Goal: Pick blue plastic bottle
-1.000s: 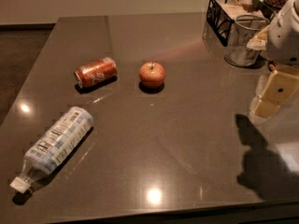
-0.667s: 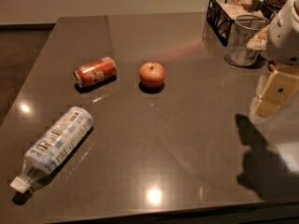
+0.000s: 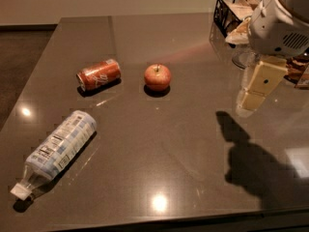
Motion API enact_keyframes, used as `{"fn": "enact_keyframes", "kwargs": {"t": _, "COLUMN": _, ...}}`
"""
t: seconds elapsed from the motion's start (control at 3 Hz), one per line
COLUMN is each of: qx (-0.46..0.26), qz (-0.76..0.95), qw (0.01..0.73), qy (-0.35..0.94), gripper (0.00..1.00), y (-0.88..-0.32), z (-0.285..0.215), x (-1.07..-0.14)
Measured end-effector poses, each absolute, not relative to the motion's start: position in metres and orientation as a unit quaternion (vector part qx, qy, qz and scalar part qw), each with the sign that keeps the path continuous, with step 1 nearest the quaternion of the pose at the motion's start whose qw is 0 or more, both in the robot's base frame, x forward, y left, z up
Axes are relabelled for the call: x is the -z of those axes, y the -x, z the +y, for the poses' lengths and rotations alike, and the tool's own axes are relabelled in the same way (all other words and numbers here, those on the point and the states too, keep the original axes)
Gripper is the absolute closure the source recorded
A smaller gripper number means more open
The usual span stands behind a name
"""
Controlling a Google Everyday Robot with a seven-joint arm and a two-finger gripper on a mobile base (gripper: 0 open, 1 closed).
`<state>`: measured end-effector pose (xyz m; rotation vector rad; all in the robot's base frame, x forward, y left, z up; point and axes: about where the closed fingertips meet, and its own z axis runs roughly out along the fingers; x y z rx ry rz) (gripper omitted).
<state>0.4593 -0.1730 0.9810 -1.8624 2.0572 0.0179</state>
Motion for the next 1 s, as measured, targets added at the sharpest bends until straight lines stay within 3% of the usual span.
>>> {"fn": "enact_keyframes", "kwargs": {"t": 1.0, "qx": -0.122, "qz": 0.538, "qw": 0.225, "qy": 0.803, "gripper": 0.0, "y": -0.465, "z": -0.007, "x": -0.967}}
